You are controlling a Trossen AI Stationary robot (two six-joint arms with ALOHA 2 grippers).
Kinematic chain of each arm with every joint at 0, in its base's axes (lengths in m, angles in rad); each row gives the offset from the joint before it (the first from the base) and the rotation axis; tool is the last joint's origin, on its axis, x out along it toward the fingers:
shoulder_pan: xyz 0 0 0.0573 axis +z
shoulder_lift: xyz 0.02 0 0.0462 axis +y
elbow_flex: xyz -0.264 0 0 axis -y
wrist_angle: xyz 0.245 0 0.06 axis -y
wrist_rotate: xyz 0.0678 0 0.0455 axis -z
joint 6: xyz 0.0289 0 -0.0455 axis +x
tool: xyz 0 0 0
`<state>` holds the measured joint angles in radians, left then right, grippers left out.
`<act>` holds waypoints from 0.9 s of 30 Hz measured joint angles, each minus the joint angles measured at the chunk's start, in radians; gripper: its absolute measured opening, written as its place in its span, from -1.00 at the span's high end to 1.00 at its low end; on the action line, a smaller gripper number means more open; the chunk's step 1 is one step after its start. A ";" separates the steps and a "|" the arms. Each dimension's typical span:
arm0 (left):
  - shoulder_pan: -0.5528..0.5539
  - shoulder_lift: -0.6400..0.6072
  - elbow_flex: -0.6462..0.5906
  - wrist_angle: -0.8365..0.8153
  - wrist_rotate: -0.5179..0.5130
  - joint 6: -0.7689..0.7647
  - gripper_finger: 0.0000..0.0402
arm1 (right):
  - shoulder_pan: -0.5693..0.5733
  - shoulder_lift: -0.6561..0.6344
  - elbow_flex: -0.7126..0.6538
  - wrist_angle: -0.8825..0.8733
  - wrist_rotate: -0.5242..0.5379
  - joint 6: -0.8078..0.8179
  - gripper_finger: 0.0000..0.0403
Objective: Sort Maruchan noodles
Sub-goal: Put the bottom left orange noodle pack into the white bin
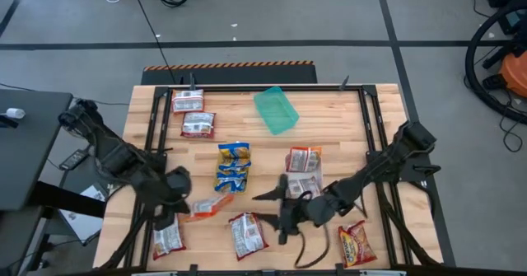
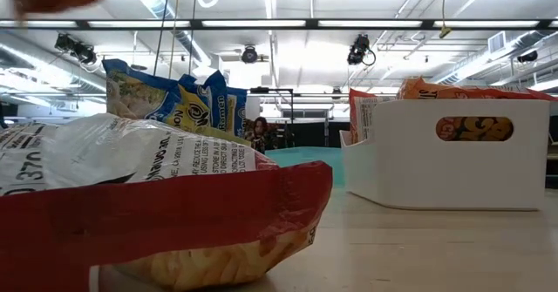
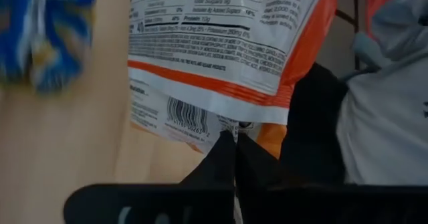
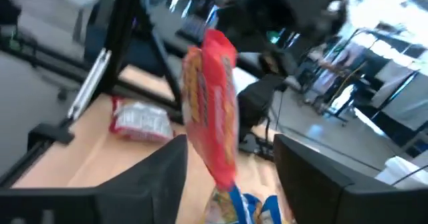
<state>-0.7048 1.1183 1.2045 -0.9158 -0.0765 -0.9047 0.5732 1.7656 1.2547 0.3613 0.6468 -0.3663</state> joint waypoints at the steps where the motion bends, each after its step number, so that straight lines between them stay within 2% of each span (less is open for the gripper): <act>1: 0.023 0.016 0.000 0.018 0.001 0.045 1.00 | -0.007 0.019 0.050 -0.067 -0.010 0.005 -0.16; 4: 0.089 0.065 -0.001 0.045 0.002 0.132 1.00 | -0.021 0.057 0.173 -0.242 -0.043 0.046 -0.32; 8: 0.172 0.144 -0.001 0.106 0.010 0.213 1.00 | -0.037 0.066 0.297 -0.420 -0.143 0.070 -0.56; 14: 0.251 0.237 -0.002 0.310 0.119 0.339 1.00 | -0.065 0.061 0.332 -0.565 -0.253 0.088 -0.78; 20: 0.311 0.290 -0.002 0.366 0.164 0.386 0.99 | -0.092 0.065 0.327 -0.636 -0.310 0.157 -0.77; 24: 0.336 0.300 -0.002 0.404 0.169 0.459 0.98 | -0.107 0.065 0.327 -0.661 -0.339 0.195 -0.67; 27: 0.340 0.301 -0.002 0.439 0.216 0.524 0.97 | -0.118 0.065 0.327 -0.702 -0.367 0.224 -0.55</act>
<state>-0.3649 1.4193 1.2026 -0.4771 0.1396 -0.3810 0.4556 1.8301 1.5818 -0.3410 0.2803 -0.1419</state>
